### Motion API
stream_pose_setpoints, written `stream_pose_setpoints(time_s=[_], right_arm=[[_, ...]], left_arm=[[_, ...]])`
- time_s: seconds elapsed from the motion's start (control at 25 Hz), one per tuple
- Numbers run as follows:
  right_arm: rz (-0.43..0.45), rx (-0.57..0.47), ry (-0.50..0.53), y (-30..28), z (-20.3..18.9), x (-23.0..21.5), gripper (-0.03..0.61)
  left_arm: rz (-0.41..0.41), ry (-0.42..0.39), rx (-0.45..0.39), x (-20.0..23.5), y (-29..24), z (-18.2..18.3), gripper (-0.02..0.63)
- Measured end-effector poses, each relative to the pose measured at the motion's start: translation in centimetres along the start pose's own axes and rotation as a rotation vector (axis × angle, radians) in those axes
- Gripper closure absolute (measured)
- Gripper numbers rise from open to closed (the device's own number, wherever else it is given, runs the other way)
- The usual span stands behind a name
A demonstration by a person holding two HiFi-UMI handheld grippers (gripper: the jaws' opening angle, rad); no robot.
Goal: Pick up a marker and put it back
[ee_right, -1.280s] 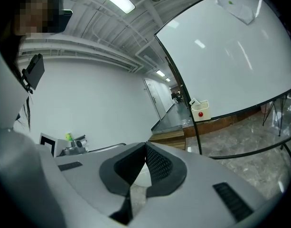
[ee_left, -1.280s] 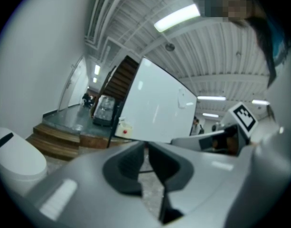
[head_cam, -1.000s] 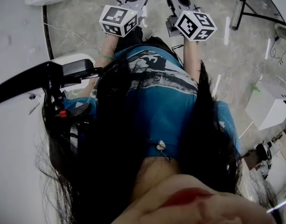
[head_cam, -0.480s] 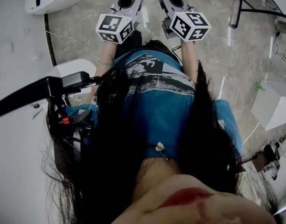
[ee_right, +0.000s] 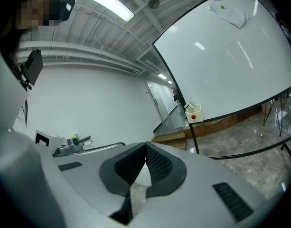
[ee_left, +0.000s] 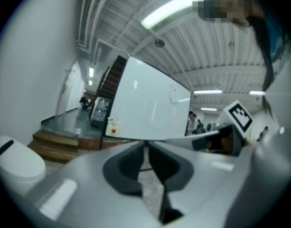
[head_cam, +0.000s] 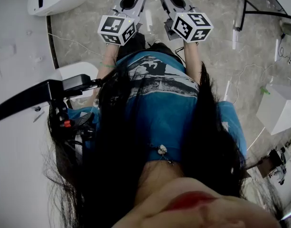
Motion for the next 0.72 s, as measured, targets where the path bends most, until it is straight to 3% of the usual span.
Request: stream_pose_setpoints(time_s=[0.72], right_arm=[[0.004,0.012,0.018,-0.65,0.15,0.06,0.568]], left_arm=[[0.008,0.003,-0.008,0.52,-0.05,0.10,0.591]])
Point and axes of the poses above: the fingertips, and each gripper's own axes: y backward along the fingers, x to its left, z out of its top, the point moved 4 cm from there along y, backward along the fingers, and after that the axes turned 8 degrees about -z, right-handed, at the moved point
